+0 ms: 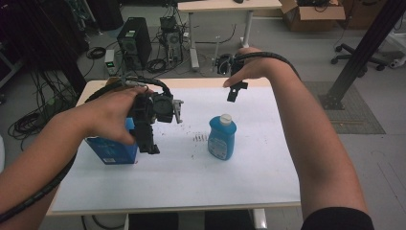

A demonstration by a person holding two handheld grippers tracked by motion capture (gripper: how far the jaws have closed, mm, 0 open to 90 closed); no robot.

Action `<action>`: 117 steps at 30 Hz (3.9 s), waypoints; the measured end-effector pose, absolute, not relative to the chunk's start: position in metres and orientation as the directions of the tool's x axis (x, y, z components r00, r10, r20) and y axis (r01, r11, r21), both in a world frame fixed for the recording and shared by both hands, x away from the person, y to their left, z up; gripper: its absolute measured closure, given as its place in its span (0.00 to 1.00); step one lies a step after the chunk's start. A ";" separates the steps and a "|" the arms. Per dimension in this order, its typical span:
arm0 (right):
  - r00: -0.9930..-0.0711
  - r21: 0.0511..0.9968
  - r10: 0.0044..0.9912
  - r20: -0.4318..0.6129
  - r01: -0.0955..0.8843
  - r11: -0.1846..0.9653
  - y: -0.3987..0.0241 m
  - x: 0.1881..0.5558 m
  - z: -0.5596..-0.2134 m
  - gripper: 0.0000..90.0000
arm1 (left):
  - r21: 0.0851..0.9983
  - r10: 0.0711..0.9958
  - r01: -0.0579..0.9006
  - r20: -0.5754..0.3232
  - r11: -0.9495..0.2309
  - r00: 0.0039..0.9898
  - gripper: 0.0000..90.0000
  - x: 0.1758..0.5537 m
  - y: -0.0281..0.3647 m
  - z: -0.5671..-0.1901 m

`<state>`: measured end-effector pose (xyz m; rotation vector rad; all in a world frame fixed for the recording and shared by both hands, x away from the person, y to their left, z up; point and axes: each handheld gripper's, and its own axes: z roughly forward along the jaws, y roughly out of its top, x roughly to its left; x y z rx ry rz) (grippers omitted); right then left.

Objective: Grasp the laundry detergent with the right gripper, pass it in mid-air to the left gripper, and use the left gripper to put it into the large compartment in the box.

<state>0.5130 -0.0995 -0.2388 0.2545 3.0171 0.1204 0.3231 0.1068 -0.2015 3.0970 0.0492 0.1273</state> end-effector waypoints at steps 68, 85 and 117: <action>-0.955 0.541 0.294 -0.029 0.233 0.808 -0.244 0.367 -0.308 0.03 | 0.065 -0.006 -0.012 0.086 -0.998 0.996 0.00 0.312 0.090 -0.194; -0.933 0.714 0.354 0.062 0.289 0.637 -0.241 0.359 -0.352 0.02 | 0.069 -0.008 -0.014 0.091 -0.998 0.996 0.00 0.309 0.091 -0.194; -0.886 0.828 0.455 0.090 0.320 0.460 -0.212 0.358 -0.393 0.01 | 0.058 -0.010 -0.015 0.090 -0.998 0.996 0.00 0.300 0.092 -0.197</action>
